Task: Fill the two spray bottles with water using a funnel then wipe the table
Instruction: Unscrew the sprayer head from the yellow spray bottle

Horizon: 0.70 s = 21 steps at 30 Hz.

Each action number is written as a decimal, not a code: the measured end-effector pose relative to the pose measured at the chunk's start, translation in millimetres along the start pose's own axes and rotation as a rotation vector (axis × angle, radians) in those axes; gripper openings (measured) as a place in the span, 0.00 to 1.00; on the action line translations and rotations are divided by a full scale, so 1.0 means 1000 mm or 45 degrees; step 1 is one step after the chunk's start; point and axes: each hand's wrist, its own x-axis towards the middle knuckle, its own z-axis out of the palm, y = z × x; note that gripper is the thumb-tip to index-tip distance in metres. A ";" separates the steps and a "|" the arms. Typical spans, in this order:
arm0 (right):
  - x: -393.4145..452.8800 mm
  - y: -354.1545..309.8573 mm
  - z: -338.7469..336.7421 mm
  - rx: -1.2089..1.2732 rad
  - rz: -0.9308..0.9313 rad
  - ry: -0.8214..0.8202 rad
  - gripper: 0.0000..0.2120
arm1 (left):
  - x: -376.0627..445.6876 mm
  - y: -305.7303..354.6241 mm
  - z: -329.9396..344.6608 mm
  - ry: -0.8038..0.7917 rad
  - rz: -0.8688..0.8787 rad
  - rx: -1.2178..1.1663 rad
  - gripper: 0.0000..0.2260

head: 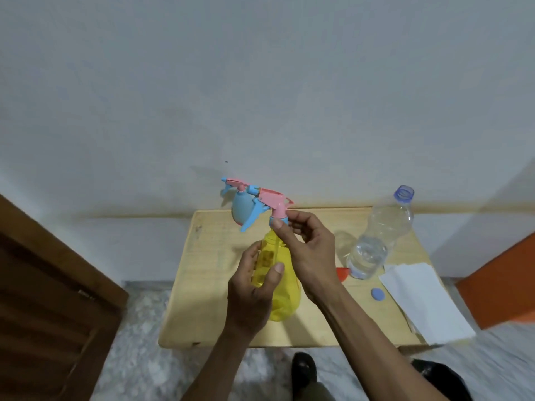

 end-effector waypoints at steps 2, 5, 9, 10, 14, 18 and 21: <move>-0.005 0.000 -0.002 -0.024 -0.034 -0.015 0.09 | -0.004 0.001 -0.001 0.010 0.017 0.008 0.23; -0.007 -0.002 -0.001 -0.053 -0.070 -0.037 0.07 | -0.005 0.004 0.000 0.009 0.067 0.007 0.23; 0.001 -0.011 -0.002 -0.116 -0.104 -0.015 0.11 | 0.001 0.010 0.006 -0.002 0.104 0.000 0.22; 0.004 -0.013 -0.004 -0.122 -0.116 -0.023 0.09 | 0.003 0.011 0.008 0.004 0.110 -0.018 0.22; 0.012 -0.022 -0.012 0.030 -0.009 -0.086 0.08 | 0.011 0.010 0.017 -0.018 0.127 -0.054 0.23; 0.021 -0.026 -0.016 0.211 0.208 -0.143 0.17 | 0.015 0.010 0.022 -0.026 0.140 -0.058 0.24; 0.027 -0.024 -0.018 0.204 0.234 -0.164 0.18 | 0.016 0.011 0.023 -0.035 0.141 -0.060 0.25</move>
